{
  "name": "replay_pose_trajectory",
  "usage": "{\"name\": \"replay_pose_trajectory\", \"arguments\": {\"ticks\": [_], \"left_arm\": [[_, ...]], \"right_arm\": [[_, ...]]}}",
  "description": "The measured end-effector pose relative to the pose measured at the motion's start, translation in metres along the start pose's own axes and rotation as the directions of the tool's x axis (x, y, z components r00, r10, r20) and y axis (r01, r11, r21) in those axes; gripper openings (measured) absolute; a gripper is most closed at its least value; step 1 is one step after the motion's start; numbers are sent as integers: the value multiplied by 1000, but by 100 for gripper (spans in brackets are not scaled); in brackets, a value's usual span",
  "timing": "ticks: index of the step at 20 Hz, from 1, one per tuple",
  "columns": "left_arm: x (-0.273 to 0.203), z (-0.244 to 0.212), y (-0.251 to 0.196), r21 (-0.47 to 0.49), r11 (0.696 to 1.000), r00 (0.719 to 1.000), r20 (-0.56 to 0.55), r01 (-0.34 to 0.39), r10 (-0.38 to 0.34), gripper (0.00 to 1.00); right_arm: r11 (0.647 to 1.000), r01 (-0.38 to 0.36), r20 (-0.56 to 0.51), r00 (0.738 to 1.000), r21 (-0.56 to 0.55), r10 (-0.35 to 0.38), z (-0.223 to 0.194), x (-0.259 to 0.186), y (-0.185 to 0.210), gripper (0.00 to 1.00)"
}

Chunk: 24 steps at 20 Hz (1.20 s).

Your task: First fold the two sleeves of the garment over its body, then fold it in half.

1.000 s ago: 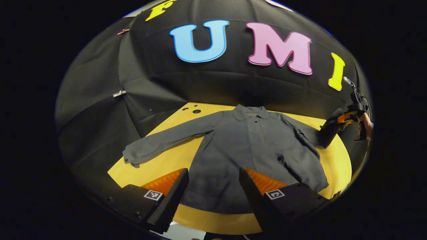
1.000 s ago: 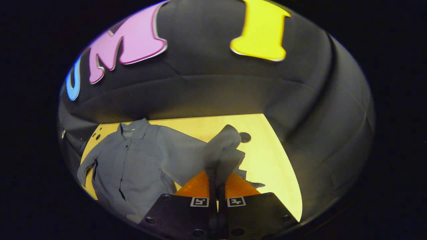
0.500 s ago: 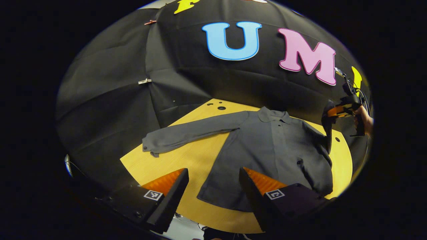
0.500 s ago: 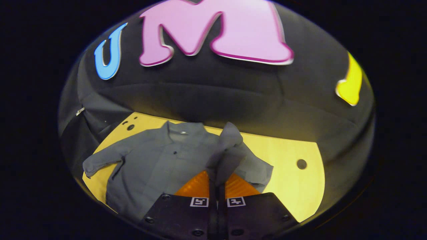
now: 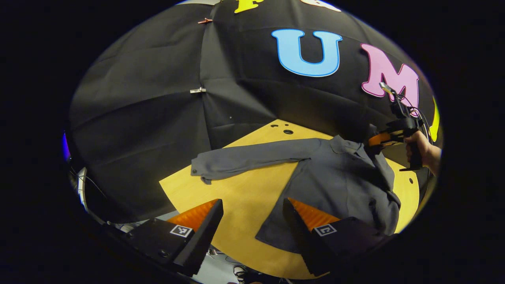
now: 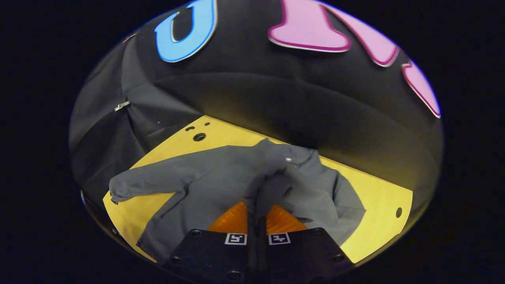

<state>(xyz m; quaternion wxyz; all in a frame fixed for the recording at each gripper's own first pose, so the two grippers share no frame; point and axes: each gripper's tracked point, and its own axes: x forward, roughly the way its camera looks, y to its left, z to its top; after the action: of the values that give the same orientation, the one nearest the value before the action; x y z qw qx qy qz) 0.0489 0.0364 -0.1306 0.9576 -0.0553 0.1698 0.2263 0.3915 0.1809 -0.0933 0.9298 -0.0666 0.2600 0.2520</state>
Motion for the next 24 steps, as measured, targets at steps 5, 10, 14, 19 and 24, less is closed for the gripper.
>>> {"name": "replay_pose_trajectory", "arguments": {"ticks": [5, 10, 14, 19, 24], "left_arm": [[8, 4, 28, -58, 998, 999, -26, -32, 31, 96], [48, 4, 63, -93, 995, 999, -27, -37, 35, 96], [91, 14, 101, -178, 982, 998, -16, -68, 66, 99], [141, 24, 141, -202, 975, 995, -5, -95, 97, 96], [171, 26, 159, -191, 976, 994, -14, -109, 108, 95]], "right_arm": [[997, -67, -50, 996, 25, 68, -3, 34, 67, 5], [998, -60, -73, 996, -6, 59, -8, 73, 112, 5], [997, -66, -115, 992, -50, 60, -31, 96, 144, 13], [994, -106, -120, 987, -18, 103, -38, 92, 181, 39], [992, -123, -85, 989, 28, 125, -35, 47, 189, 100]]}}
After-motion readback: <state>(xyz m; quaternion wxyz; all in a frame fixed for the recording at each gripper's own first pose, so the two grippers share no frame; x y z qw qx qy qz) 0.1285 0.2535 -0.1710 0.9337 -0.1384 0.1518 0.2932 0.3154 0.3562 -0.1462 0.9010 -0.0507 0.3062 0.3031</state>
